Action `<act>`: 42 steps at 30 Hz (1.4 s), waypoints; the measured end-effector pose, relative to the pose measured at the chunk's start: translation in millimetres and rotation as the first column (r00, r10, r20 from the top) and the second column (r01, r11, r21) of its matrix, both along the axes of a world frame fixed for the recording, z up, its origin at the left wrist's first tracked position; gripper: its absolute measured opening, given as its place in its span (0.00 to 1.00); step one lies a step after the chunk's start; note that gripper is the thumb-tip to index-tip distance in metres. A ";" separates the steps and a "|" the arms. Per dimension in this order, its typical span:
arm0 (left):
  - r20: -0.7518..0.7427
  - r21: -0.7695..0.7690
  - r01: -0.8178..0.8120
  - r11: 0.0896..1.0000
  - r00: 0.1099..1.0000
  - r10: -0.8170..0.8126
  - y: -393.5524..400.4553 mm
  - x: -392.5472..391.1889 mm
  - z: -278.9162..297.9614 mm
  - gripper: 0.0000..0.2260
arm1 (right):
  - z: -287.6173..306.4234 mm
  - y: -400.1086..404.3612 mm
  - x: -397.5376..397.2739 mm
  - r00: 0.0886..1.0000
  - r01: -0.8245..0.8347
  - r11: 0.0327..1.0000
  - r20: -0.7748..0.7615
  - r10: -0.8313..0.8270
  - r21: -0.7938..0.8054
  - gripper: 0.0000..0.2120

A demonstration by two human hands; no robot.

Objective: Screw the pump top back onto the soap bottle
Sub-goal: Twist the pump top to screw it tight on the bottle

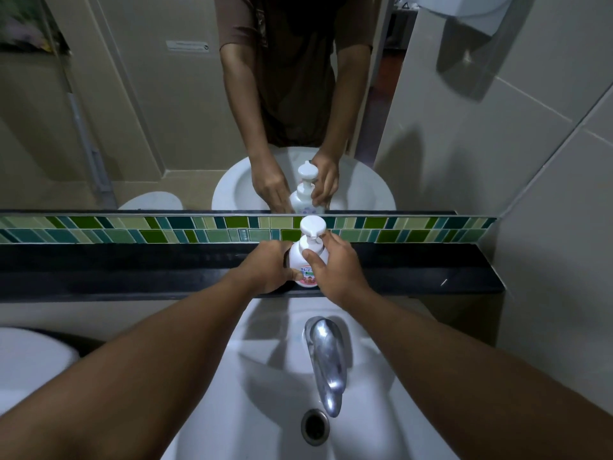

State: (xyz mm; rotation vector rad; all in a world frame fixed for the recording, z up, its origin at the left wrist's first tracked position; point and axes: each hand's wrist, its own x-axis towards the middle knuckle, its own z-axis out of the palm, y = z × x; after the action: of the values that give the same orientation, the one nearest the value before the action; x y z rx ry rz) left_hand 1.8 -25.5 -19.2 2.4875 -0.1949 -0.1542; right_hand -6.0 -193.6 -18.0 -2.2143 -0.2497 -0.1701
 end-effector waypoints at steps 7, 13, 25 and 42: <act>-0.003 0.001 0.012 1.000 1.000 -0.012 -1.0 -1.8 6.6 0.19 | 9.6 6.6 -7.0 0.996 0.076 0.997 -0.057 -0.075 0.011 0.20; -0.026 0.016 0.031 0.999 0.999 -0.031 0.5 -0.6 10.4 0.17 | 32.7 -12.1 -7.8 0.984 -0.051 0.991 -0.162 0.071 0.126 0.30; -0.060 0.014 0.011 1.000 0.998 -0.010 2.7 3.6 7.2 0.22 | 53.6 7.3 0.2 0.999 -0.034 0.992 -0.009 0.034 -0.123 0.27; -0.009 -0.032 -0.008 0.999 1.000 0.008 1.0 3.0 -0.1 0.23 | 53.1 16.2 1.0 0.999 -0.004 0.977 -0.044 -0.005 -0.215 0.25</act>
State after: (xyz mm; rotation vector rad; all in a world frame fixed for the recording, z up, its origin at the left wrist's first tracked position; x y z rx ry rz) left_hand 4.8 -24.5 -19.3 2.4550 -0.1823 -0.1571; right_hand -5.0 -177.4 35.1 -2.4301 -0.2531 -0.0977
